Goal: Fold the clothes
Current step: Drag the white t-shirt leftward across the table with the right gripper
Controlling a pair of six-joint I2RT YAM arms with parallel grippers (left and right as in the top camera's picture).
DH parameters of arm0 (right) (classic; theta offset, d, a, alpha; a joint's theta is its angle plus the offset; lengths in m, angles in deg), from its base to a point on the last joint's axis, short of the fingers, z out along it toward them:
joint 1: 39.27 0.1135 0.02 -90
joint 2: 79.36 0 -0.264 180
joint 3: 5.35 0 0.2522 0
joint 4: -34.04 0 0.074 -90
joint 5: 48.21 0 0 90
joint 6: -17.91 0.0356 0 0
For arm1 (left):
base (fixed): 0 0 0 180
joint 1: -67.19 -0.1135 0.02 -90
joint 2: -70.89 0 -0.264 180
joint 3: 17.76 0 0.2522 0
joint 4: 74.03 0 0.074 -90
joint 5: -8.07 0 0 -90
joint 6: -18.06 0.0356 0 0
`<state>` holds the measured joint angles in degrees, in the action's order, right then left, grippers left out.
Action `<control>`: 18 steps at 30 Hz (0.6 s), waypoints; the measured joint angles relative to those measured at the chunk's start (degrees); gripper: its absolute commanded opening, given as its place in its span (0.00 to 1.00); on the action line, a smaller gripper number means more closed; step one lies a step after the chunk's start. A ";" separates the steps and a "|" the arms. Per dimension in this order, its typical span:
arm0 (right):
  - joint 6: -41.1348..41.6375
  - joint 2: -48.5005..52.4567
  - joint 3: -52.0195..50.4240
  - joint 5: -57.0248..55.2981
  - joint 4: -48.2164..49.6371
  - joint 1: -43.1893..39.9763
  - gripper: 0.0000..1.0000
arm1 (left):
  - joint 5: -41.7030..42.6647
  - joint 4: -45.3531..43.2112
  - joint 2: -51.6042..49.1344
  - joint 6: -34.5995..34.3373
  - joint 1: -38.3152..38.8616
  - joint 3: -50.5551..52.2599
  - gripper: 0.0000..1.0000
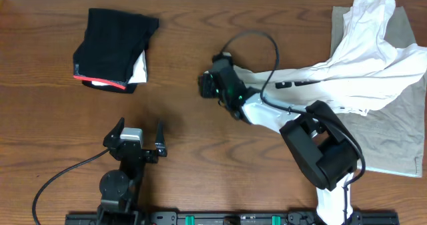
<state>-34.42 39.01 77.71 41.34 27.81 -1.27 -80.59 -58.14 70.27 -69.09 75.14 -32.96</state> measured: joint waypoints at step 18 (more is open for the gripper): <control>-10.99 -37.35 6.86 -5.70 -64.98 -32.17 0.96 | -0.02 0.00 0.00 0.00 0.00 0.00 0.98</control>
<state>-45.41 1.65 84.57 35.64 -37.17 -33.44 -80.61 -58.14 70.27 -69.09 75.14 -32.96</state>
